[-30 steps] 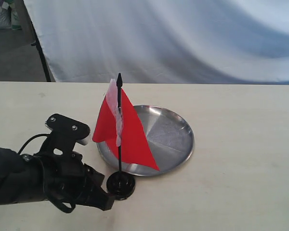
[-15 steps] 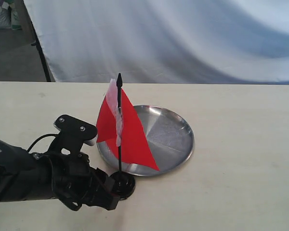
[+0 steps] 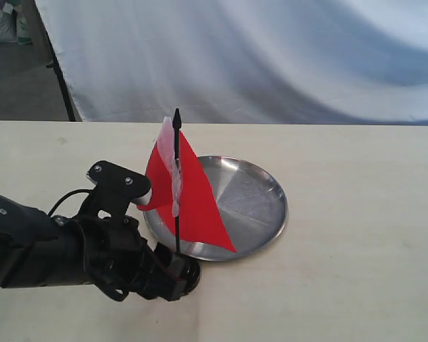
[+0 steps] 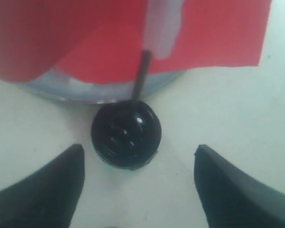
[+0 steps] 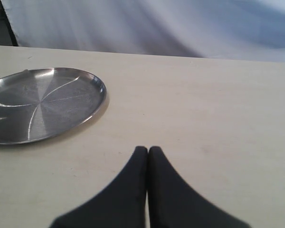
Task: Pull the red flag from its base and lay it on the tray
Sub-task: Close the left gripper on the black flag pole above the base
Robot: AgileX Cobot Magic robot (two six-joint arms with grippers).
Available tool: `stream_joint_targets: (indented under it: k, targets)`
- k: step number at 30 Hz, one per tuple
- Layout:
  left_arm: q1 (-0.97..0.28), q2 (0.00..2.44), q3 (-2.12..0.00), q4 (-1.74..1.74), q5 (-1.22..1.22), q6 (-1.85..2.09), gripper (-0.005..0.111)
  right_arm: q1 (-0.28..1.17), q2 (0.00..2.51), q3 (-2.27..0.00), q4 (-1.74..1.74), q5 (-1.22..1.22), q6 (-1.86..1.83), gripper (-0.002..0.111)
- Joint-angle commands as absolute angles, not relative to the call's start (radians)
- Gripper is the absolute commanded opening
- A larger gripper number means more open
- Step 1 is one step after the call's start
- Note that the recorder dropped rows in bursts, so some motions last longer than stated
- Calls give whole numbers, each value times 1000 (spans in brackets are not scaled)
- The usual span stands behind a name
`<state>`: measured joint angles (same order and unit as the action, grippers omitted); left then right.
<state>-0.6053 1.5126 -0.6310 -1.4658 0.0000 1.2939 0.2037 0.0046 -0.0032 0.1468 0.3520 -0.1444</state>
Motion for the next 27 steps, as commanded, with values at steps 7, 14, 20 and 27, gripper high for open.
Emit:
stream_joint_targets:
  k: [7, 14, 20, 27]
  targets:
    - [-611, 1536, -663, -1472, 10, 1271, 60, 206, 0, 0, 148, 350, -145, 0]
    - [-611, 1610, -671, -1472, 0, 1271, 60, 206, 0, 0, 148, 350, -145, 0]
    - [-611, 1641, -689, -1472, -9, 1274, 60, 206, 0, 0, 148, 350, -145, 0]
    - [-611, 1641, -736, -1472, 0, 1271, 60, 206, 0, 0, 148, 353, -145, 0]
